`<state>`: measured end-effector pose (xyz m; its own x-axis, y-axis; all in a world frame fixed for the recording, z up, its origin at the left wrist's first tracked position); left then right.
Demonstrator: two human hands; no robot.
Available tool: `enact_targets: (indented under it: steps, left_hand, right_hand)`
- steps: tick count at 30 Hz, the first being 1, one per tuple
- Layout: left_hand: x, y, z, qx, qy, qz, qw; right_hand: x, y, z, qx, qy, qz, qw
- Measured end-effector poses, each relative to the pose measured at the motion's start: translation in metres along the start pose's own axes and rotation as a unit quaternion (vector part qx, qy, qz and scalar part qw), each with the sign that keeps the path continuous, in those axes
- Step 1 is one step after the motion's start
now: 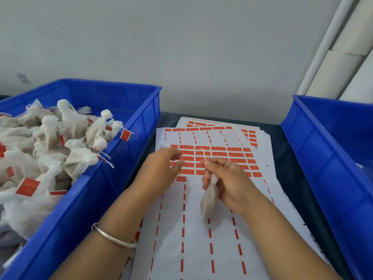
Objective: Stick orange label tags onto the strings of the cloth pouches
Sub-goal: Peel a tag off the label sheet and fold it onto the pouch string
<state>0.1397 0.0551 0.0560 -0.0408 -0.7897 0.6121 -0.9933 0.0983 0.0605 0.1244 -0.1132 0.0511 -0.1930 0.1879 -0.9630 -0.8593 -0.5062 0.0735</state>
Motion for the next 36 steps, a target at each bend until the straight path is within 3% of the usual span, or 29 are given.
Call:
enact_targets:
  steps: [4, 8, 15, 29, 36]
  left_hand:
    - [-0.020, -0.003, 0.027, -0.075, -0.012, -0.041, 0.996]
    - [-0.031, 0.001, 0.036, -0.103, 0.004, -0.036, 0.994]
    - [-0.024, -0.001, 0.038, -0.141, -0.120, -0.046, 0.982]
    - [-0.030, -0.002, 0.042, -0.140, -0.168, -0.037, 0.975]
    - [-0.030, -0.004, 0.043, -0.115, -0.135, -0.052, 0.983]
  right_hand:
    - [0.022, -0.005, -0.008, 0.004, -0.134, -0.003, 0.991]
    - [0.030, -0.008, -0.015, -0.011, -0.124, 0.006, 0.992]
    - [0.030, -0.012, -0.015, -0.026, -0.127, 0.016, 0.991]
    - [0.033, -0.013, -0.013, -0.033, -0.091, 0.023, 0.995]
    - [0.033, -0.013, -0.012, -0.028, -0.078, 0.029, 0.996]
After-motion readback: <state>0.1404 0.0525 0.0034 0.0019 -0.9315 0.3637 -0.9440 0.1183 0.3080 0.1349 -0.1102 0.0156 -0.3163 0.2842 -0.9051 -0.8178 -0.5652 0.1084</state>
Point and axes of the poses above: each hand's wrist, its own y-axis away from the middle knuckle, its own z-axis out of the palm, x = y × z, the point moved 1 cm from there along -y, towards the middle knuckle, and after that the axes turned 14 degrees about -x, right-handed, at the moved point
